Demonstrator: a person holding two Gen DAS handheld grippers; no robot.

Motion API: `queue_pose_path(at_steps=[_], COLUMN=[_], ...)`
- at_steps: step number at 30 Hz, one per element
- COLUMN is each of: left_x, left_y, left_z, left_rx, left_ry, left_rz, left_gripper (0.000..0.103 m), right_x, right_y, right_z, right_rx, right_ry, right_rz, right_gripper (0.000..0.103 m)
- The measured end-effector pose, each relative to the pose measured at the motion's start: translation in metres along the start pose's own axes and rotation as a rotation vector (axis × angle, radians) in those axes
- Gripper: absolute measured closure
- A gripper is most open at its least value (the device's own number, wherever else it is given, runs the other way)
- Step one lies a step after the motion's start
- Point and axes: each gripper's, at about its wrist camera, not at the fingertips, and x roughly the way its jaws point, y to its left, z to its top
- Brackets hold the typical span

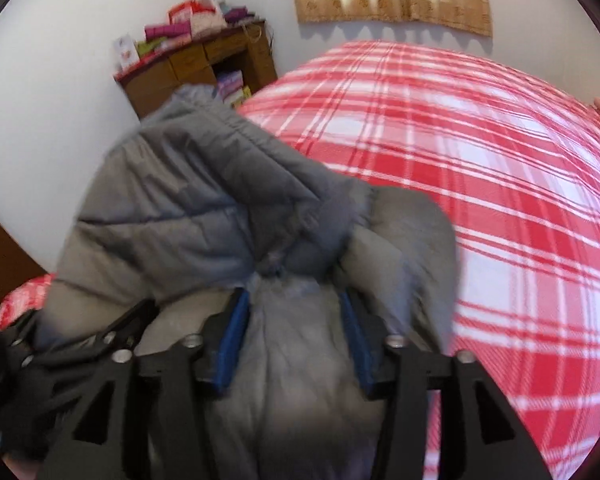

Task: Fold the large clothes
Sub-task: 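Lower the folded jacket onto the bedspread and open both grippers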

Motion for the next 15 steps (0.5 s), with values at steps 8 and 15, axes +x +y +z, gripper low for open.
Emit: queue_pose_path(at_steps=[8,15], left_x=[-0.079,-0.128], left_y=[-0.015,-0.023], left_z=[-0.029,-0.061], left_rx=[0.053,0.053], left_ry=[-0.081,-0.095], left_rz=[0.111,0.097], left_gripper=[0.011,0.011], right_x=[-0.072,-0.114], right_y=[-0.008,0.000], right_z=[-0.048,-0.077], right_rx=[0.064,0.038], right_ry=[-0.061,-0.089], right_rz=[-0.003,-0.004], right_gripper=[0.041,0.037])
